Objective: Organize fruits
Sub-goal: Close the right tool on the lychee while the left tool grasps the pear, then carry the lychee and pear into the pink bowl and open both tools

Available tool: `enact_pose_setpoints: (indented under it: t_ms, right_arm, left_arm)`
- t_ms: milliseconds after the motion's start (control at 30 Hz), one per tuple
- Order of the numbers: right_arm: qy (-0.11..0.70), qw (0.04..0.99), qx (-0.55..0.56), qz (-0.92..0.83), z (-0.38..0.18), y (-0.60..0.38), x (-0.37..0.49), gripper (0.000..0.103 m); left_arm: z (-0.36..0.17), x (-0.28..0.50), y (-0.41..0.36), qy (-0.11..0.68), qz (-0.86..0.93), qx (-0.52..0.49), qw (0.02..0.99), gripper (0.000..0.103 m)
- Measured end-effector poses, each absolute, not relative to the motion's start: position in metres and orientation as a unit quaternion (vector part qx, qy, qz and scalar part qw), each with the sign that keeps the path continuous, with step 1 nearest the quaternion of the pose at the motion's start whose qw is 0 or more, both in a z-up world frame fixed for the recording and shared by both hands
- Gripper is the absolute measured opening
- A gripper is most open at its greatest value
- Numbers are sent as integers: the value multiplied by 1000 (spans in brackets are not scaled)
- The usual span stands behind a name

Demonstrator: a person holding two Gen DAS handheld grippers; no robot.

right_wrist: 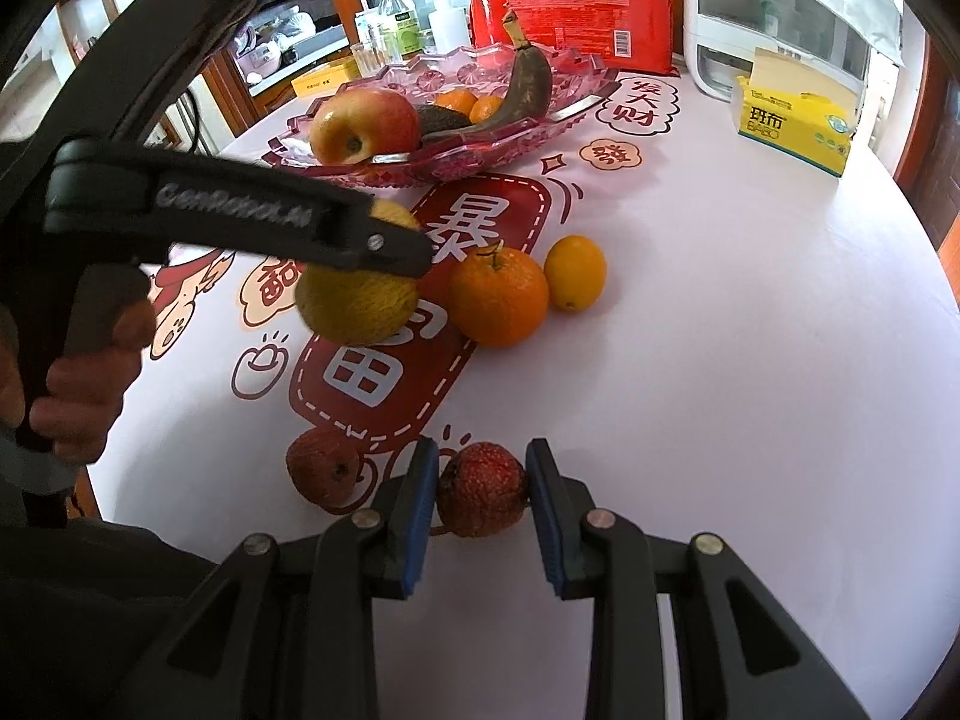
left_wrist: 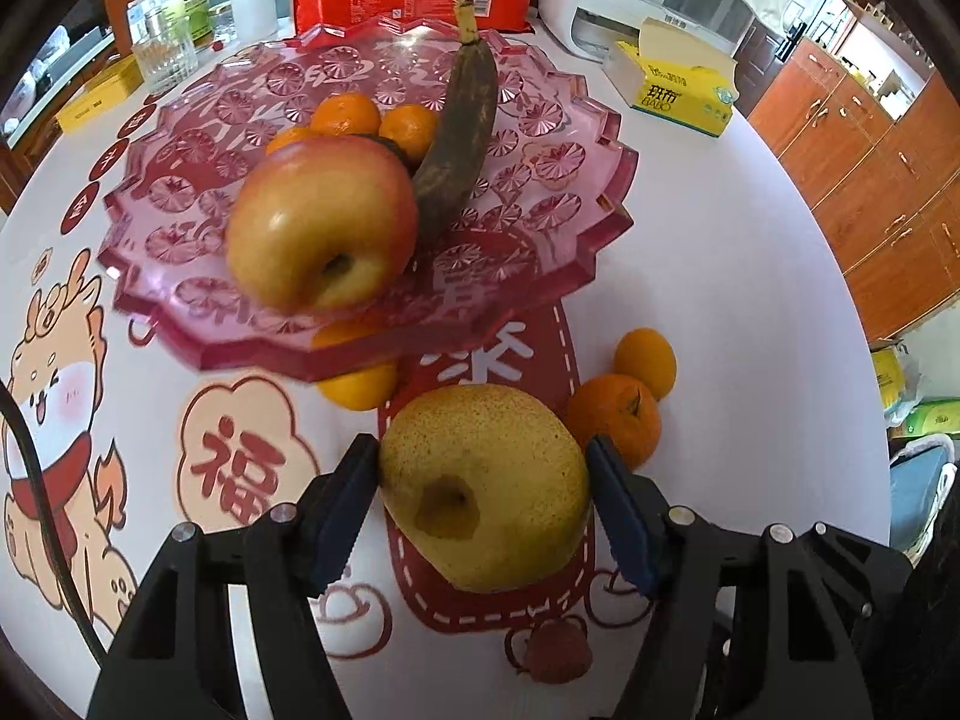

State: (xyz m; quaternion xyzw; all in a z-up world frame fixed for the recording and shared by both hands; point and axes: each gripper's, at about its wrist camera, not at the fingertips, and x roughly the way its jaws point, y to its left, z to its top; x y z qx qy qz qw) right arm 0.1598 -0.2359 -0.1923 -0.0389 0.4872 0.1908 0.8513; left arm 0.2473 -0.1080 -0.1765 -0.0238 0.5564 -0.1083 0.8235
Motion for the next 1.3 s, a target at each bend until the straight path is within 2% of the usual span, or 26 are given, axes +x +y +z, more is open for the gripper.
enact_pose_setpoints:
  t_ms: [400, 733, 1300]
  right_arm:
    - [481, 860, -32, 168, -181, -233, 149, 30]
    - [464, 875, 37, 135, -148, -241, 159, 30]
    - [425, 895, 97, 98, -107, -216, 210, 30]
  left_arm:
    - [-146, 209, -79, 532, -115, -23, 839, 68]
    - [-120, 193, -30, 515, -83, -36, 852, 69]
    - [-48, 240, 57, 438, -55, -41, 896, 69]
